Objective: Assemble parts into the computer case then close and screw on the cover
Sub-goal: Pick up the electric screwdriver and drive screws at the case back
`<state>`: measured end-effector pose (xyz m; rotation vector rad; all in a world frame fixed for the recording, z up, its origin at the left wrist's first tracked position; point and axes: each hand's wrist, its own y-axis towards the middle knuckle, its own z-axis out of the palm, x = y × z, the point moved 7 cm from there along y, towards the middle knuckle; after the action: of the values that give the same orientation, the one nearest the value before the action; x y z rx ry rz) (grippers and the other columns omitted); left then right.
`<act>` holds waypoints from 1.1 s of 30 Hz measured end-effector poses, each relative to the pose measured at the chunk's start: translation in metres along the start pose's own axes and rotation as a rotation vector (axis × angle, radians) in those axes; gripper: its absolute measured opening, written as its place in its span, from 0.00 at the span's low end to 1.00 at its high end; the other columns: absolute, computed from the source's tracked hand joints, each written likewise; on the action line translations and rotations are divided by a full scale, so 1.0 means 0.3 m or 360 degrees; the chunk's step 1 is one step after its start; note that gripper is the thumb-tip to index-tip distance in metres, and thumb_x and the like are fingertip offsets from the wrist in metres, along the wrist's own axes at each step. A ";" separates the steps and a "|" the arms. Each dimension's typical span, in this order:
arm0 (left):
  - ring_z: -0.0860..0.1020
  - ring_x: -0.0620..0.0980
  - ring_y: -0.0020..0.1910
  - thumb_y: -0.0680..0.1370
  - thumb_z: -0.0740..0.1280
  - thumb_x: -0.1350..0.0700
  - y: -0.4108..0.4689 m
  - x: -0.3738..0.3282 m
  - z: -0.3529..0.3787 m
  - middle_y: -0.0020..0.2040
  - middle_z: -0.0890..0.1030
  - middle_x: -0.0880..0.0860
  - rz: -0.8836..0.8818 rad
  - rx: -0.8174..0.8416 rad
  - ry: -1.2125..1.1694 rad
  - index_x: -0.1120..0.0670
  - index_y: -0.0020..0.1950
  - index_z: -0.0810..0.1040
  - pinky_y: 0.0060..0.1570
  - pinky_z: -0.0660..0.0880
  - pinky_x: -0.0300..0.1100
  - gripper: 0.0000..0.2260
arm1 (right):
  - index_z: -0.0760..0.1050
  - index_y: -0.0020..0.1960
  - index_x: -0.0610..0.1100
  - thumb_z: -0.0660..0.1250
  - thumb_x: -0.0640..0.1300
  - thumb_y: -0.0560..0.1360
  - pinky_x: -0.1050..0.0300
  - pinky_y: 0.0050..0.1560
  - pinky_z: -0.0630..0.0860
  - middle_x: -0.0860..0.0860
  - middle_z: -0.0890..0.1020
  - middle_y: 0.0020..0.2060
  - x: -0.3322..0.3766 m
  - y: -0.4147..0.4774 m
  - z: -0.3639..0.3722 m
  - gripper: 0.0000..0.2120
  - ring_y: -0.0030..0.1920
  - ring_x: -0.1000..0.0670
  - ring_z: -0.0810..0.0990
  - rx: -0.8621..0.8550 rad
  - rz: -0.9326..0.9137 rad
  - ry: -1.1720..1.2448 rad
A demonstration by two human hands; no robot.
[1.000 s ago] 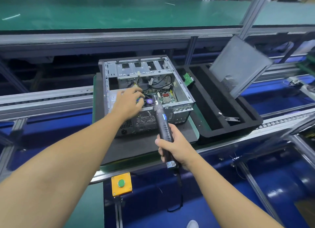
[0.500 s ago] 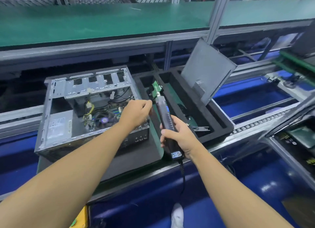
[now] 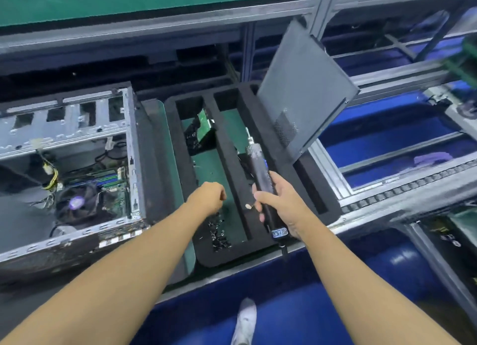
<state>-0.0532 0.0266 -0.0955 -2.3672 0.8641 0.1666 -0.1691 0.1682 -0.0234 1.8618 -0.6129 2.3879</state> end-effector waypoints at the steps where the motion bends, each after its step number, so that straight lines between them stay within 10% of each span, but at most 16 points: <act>1: 0.80 0.56 0.56 0.78 0.64 0.62 0.022 0.005 0.030 0.58 0.81 0.54 -0.0034 0.0041 0.0115 0.53 0.58 0.81 0.55 0.77 0.47 0.12 | 0.75 0.55 0.41 0.70 0.37 0.75 0.54 0.30 0.77 0.48 0.79 0.44 -0.009 0.011 -0.014 0.10 0.34 0.48 0.77 0.0014 0.0006 -0.0005; 7: 0.81 0.58 0.51 0.75 0.66 0.62 0.107 -0.012 0.167 0.52 0.81 0.54 -0.0042 0.0077 0.0755 0.53 0.52 0.79 0.44 0.70 0.45 0.08 | 0.75 0.55 0.42 0.69 0.36 0.76 0.52 0.32 0.77 0.47 0.78 0.44 -0.032 0.055 -0.072 0.09 0.36 0.47 0.75 0.0049 0.0034 0.0005; 17: 0.81 0.60 0.50 0.73 0.64 0.68 0.145 -0.003 0.218 0.50 0.80 0.55 -0.0156 0.0012 0.0627 0.56 0.54 0.79 0.40 0.70 0.47 0.13 | 0.75 0.55 0.42 0.69 0.37 0.76 0.50 0.34 0.76 0.46 0.77 0.42 -0.009 0.065 -0.094 0.08 0.36 0.45 0.75 0.0071 0.0015 -0.0038; 28: 0.73 0.46 0.29 0.77 0.63 0.65 -0.009 -0.017 -0.099 0.33 0.77 0.52 -0.0456 -0.0465 -0.2661 0.58 0.44 0.76 0.29 0.71 0.37 0.04 | 0.74 0.58 0.40 0.69 0.35 0.77 0.51 0.33 0.77 0.47 0.78 0.45 0.068 -0.013 0.035 0.11 0.36 0.47 0.76 0.0099 -0.0041 -0.0140; 33: 0.78 0.43 0.34 0.79 0.68 0.62 -0.176 -0.065 -0.257 0.38 0.81 0.50 -0.0016 -0.0403 -0.3234 0.59 0.55 0.79 0.39 0.78 0.36 0.06 | 0.78 0.55 0.47 0.70 0.37 0.75 0.52 0.31 0.76 0.47 0.78 0.44 0.105 -0.115 0.177 0.11 0.36 0.47 0.76 0.0136 -0.0067 -0.0160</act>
<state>-0.0421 0.0242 -0.0008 -1.1572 -0.2548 2.1422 -0.1192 0.1757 0.0262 2.0178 -0.4797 2.3419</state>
